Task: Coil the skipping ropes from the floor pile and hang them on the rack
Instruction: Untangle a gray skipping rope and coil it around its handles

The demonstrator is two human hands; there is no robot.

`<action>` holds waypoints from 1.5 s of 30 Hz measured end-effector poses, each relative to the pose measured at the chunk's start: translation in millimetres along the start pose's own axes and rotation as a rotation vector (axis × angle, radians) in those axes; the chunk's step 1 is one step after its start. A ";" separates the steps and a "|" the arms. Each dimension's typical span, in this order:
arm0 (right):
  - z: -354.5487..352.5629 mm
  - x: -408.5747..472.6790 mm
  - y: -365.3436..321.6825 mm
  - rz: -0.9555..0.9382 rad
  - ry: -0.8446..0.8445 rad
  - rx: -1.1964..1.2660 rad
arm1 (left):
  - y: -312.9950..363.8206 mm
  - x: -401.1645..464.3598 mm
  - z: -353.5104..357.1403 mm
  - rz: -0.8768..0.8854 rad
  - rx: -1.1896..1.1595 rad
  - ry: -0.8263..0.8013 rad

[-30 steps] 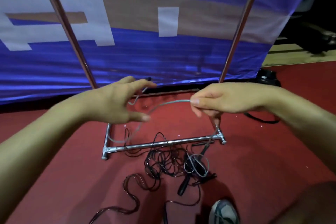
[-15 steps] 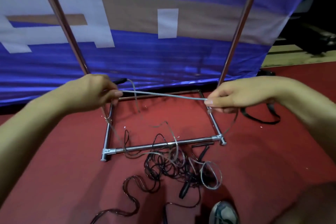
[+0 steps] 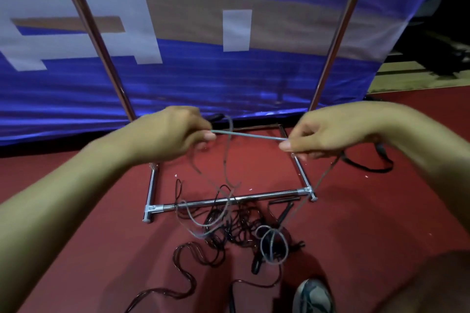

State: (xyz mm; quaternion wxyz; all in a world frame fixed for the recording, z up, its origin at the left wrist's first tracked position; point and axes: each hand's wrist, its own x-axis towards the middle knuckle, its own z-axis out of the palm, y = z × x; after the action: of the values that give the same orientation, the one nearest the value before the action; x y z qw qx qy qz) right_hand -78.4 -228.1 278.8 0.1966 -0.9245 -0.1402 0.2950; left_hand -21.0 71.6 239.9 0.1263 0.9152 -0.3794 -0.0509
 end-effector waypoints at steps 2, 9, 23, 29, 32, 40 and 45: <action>-3.2 -2.9 8.7 0.014 -0.024 0.080 | -13.7 -4.3 -4.1 -0.063 0.038 -0.032; 13.7 4.7 -13.7 -0.305 0.054 0.295 | -9.3 -3.9 2.3 -0.077 0.006 -0.059; -4.4 3.2 18.8 -0.061 -0.081 -0.026 | -41.4 -14.3 -4.8 -0.059 0.057 0.038; 16.7 14.3 4.8 -0.295 -0.007 0.184 | -23.3 -17.4 -2.7 -0.074 -0.056 -0.047; 25.1 22.7 -15.0 -0.366 0.078 0.075 | 13.1 -8.0 9.2 0.047 -0.144 -0.103; 19.0 28.9 4.0 -0.072 -0.064 -0.061 | -2.2 -6.1 -6.7 0.200 -0.080 0.036; 21.7 28.5 28.1 -0.154 -0.105 -0.053 | -38.9 -22.1 -14.0 0.052 -0.039 0.025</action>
State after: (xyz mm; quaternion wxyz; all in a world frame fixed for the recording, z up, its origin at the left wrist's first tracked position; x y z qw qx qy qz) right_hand -65.0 -236.1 236.1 0.1866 -0.8991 -0.2285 0.3233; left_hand -7.5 116.4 242.8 0.1500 0.9030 -0.4003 -0.0436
